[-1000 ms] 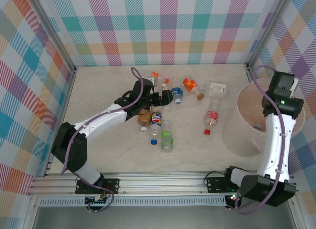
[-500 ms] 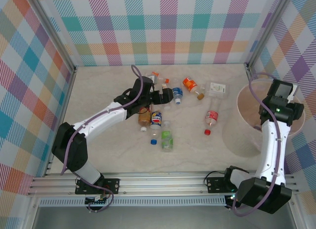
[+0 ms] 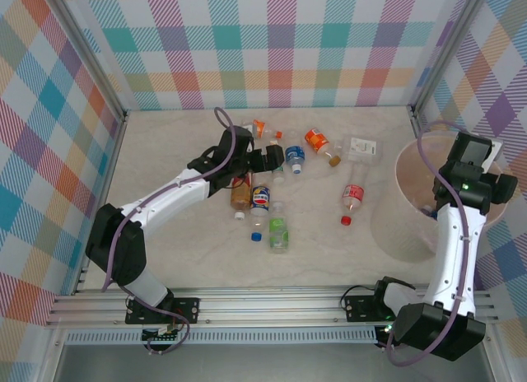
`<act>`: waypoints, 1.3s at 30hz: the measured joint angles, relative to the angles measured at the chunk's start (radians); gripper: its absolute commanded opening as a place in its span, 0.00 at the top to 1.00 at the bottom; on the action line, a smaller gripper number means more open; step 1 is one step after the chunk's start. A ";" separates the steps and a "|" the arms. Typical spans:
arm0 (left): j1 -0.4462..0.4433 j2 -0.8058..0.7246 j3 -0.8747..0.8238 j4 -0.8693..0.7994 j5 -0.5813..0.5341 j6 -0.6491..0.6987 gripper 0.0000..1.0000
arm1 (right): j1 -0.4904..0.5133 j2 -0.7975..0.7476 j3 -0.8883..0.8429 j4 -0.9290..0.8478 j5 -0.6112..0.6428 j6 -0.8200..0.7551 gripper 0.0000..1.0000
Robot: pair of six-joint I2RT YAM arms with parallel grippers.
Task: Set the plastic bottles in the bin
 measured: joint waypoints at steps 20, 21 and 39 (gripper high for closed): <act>0.056 -0.096 -0.098 -0.201 -0.193 -0.166 0.00 | 0.151 -0.141 0.029 0.232 -1.020 0.480 0.00; 0.059 -0.101 -0.105 -0.217 -0.204 -0.177 0.00 | 0.187 -0.130 0.029 0.243 -1.040 0.483 0.00; 0.237 -0.142 -0.157 -0.437 -0.288 -0.257 0.00 | 0.615 0.054 0.001 0.328 -1.003 0.481 0.00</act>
